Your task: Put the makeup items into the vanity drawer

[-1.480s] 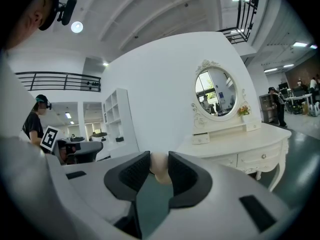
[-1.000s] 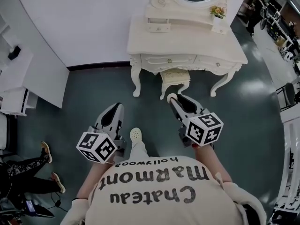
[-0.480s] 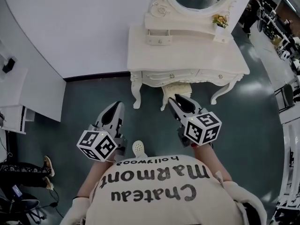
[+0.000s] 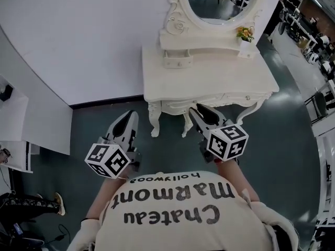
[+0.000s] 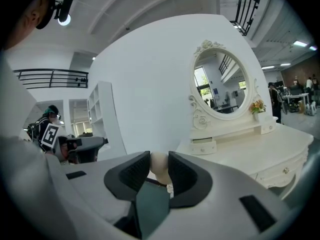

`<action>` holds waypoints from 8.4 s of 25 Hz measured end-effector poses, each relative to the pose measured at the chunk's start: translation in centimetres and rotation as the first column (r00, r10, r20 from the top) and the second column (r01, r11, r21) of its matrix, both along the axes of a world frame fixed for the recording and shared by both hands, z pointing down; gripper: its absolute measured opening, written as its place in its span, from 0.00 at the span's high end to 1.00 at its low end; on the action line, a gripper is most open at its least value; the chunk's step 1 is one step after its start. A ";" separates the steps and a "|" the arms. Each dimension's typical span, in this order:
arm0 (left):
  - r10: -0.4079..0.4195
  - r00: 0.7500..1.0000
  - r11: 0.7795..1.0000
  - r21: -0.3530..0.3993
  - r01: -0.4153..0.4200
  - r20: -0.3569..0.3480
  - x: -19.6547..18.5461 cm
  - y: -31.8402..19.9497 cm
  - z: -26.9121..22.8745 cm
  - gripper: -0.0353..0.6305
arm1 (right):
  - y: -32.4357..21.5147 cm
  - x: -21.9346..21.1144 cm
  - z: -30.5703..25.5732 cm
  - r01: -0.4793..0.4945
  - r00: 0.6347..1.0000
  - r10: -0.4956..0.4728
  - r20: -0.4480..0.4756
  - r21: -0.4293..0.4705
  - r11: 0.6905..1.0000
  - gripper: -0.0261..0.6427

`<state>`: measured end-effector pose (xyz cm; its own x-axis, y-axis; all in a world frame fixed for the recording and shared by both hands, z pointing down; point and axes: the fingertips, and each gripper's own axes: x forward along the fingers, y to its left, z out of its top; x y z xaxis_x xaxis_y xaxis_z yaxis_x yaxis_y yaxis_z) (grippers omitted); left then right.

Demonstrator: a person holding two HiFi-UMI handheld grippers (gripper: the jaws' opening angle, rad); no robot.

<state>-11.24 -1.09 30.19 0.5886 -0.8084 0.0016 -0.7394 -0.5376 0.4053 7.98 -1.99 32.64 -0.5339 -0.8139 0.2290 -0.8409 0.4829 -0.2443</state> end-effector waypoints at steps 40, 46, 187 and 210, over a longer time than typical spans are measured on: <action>-0.137 0.990 0.985 -0.107 0.133 -0.032 -0.6 -22.9 3.9 0.94 | -26.0 4.5 7.6 0.006 0.999 -0.013 -0.041 -0.149 0.989 0.76; -0.173 0.984 0.982 -0.086 0.170 -0.039 1.8 -27.0 3.8 0.94 | -31.1 5.9 7.5 0.067 0.996 -0.073 -0.042 -0.132 0.989 0.76; -0.217 0.974 0.951 -0.240 0.196 -0.065 -19.0 -41.1 9.6 0.94 | -44.6 -0.4 21.0 -0.169 0.925 -0.160 -0.343 -0.752 0.637 0.73; 0.012 0.999 0.984 -0.179 -0.018 -0.036 -15.4 -42.9 8.1 0.94 | -42.8 1.8 15.0 -0.336 0.929 0.363 -0.076 -0.586 0.737 0.75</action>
